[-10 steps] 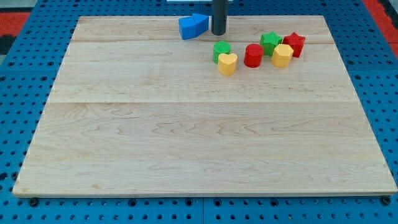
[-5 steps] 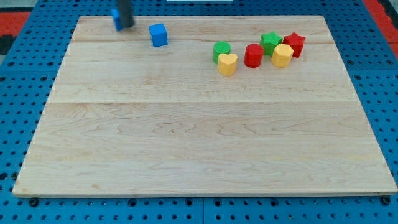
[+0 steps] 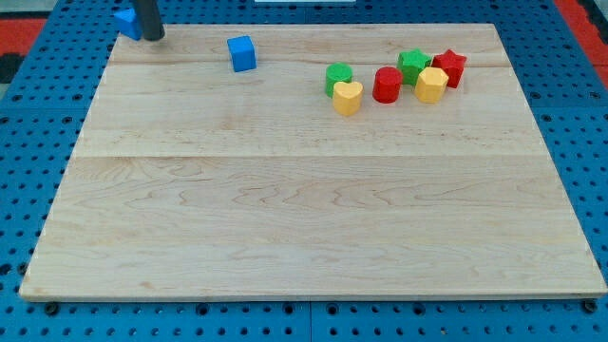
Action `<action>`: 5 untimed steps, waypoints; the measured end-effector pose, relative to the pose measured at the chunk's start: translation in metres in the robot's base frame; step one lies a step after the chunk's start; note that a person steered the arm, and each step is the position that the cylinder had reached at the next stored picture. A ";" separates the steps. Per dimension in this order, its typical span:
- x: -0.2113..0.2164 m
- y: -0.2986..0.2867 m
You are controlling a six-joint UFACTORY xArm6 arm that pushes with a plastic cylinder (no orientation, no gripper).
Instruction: Push the blue blocks to the top left corner of the board
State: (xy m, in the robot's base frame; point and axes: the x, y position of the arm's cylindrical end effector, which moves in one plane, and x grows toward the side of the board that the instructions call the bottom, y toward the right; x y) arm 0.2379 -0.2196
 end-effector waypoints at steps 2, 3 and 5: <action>0.113 0.103; 0.087 0.182; -0.020 0.092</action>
State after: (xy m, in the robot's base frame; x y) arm 0.2182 -0.1278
